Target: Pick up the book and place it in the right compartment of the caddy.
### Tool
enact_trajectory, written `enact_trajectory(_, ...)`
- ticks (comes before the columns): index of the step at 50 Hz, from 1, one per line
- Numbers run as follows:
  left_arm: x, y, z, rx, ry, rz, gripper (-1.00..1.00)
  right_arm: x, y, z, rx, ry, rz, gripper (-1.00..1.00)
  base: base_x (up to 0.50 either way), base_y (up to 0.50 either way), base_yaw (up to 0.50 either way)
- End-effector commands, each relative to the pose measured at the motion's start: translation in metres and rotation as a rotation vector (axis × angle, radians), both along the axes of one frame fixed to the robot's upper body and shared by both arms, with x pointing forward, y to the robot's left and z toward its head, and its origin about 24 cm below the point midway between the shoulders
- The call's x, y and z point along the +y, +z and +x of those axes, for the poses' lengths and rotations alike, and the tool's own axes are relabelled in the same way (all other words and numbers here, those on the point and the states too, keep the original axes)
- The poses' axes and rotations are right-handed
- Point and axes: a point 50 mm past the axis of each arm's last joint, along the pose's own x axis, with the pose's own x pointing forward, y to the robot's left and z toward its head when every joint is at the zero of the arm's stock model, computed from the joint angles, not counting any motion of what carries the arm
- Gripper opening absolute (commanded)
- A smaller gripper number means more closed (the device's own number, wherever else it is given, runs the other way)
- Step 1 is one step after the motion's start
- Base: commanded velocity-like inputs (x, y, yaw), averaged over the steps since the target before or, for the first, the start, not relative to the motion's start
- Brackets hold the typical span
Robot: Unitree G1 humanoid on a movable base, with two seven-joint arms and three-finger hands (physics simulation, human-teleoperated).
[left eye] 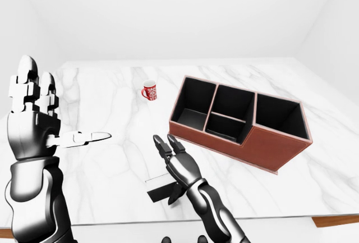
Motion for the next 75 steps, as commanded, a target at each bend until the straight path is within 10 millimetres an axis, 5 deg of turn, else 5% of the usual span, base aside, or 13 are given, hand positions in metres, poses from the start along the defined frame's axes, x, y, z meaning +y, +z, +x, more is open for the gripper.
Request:
enact_trajectory(1, 0.001, 0.002, -0.001, -0.009, 0.002, 0.004, 1.0, 0.001, -0.006, 0.002, 0.008, 0.004, -0.003, 1.0, 0.0, 0.0, 0.0)
enact_trajectory(17, 0.002, -0.001, 0.0, 0.004, 0.004, -0.003, 1.0, 0.0, -0.006, 0.008, 0.025, 0.006, -0.006, 1.0, 0.0, 0.0, 0.0)
enact_trajectory(19, 0.002, 0.0, 0.0, 0.002, 0.004, -0.002, 1.0, 0.0, -0.006, 0.009, 0.038, 0.008, -0.001, -0.64, 0.0, 0.0, 0.0)
enact_trajectory(20, 0.002, 0.0, 0.0, 0.0, 0.004, -0.002, 1.0, 0.0, -0.005, 0.009, 0.044, 0.011, 0.002, -1.0, 0.0, 0.0, 0.0)
enact_trajectory(53, 0.002, 0.002, -0.001, -0.01, 0.004, 0.001, 1.0, 0.001, -0.002, 0.009, 0.036, 0.005, 0.015, -1.0, 0.0, 0.0, 0.0)
enact_trajectory(56, 0.003, 0.002, -0.001, -0.008, 0.006, 0.0, 1.0, -0.001, 0.004, 0.013, 0.015, -0.008, 0.02, -1.0, 0.0, 0.0, 0.0)
enact_trajectory(59, 0.003, 0.003, -0.002, -0.014, 0.007, 0.0, 1.0, -0.012, 0.032, 0.004, -0.005, -0.024, 0.022, -1.0, 0.0, 0.0, 0.0)
enact_trajectory(75, 0.004, 0.002, -0.001, -0.007, 0.009, -0.004, 1.0, -0.031, 0.076, 0.021, -0.104, -0.051, 0.044, -1.0, 0.0, 0.0, 0.0)
